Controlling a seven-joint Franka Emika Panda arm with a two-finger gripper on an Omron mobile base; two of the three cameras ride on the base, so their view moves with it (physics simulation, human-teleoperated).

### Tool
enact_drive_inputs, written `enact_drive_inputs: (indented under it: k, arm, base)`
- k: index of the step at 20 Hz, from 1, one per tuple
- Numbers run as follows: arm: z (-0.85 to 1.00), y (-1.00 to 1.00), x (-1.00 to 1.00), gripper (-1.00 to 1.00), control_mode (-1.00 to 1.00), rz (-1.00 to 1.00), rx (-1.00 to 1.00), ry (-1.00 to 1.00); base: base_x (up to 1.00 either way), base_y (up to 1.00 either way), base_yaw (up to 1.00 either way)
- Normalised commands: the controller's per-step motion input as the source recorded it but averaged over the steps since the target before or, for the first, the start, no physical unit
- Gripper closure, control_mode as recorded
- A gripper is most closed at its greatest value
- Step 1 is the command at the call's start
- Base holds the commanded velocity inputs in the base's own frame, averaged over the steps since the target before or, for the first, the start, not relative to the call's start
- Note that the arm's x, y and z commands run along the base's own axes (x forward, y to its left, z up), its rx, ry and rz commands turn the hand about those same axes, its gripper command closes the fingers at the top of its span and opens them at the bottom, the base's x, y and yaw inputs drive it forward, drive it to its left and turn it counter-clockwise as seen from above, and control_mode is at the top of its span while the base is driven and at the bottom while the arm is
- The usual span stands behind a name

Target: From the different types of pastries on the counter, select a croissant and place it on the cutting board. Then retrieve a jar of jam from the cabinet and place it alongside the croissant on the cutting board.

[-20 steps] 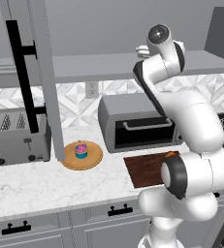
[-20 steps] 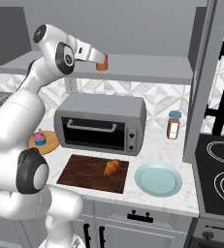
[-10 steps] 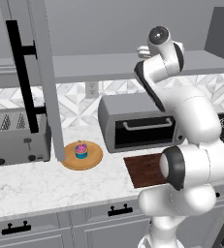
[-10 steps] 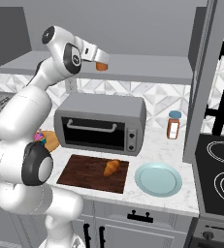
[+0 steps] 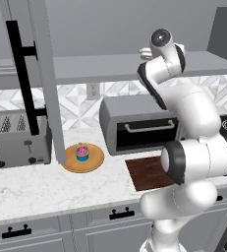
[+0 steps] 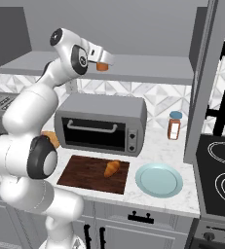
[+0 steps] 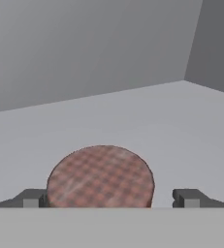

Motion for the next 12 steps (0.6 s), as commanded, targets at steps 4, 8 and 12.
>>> enact_drive_inputs:
  k: [4,8,12]
  arm:
    - [-0.22,0.0,0.12,1.0,-1.0,0.0,0.0,0.02]
    - [-0.19,0.01,0.12,1.0,-1.0,0.02,0.0,0.06]
    - [-0.18,-0.02,0.04,1.0,-1.0,0.02,0.0,0.0]
  base:
    - [0.0,0.0,0.0]
    - [0.0,0.0,0.0]
    - [0.0,0.0,0.0]
